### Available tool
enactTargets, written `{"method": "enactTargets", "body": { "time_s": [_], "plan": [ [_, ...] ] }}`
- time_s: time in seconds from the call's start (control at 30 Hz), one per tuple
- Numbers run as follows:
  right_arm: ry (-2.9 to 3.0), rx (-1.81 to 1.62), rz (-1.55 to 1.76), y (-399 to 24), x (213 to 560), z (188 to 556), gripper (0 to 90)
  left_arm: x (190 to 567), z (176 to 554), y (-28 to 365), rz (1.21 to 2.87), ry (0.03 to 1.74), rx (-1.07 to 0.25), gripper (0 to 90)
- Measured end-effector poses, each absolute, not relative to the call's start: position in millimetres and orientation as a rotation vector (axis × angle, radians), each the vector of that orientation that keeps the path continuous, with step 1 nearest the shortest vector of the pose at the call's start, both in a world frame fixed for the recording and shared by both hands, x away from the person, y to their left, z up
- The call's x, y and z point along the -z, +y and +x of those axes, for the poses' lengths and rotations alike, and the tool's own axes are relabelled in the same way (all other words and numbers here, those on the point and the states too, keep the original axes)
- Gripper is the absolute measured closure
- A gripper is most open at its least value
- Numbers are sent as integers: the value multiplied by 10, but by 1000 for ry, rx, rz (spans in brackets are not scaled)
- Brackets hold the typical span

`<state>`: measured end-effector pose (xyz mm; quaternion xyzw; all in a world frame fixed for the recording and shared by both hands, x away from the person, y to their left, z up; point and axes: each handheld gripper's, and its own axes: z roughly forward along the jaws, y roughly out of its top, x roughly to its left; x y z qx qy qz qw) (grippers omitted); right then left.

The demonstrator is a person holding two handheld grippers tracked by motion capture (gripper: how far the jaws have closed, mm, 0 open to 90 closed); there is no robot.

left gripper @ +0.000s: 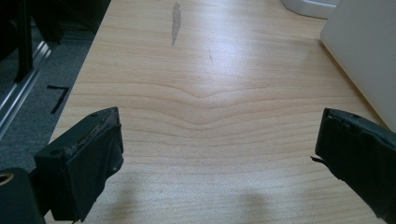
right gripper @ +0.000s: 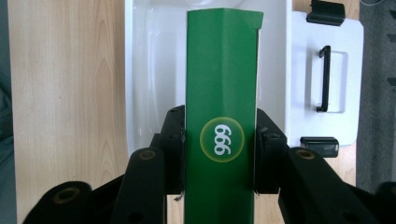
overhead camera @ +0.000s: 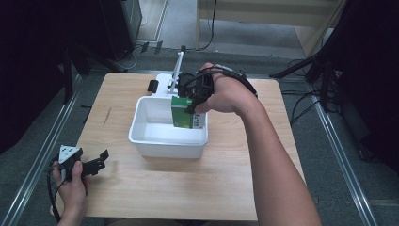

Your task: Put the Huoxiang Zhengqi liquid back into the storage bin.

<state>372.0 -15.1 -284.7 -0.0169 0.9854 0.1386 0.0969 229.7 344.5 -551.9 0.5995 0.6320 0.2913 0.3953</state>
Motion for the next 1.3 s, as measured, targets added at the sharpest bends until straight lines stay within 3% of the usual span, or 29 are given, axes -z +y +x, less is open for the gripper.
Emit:
{"method": "enactTargets", "body": {
  "time_s": [1.3],
  "plan": [
    [3005,-295,-128,-31,3572,3829,640,5521,2300,3448,1511,1605,-736,19]
  ]
}}
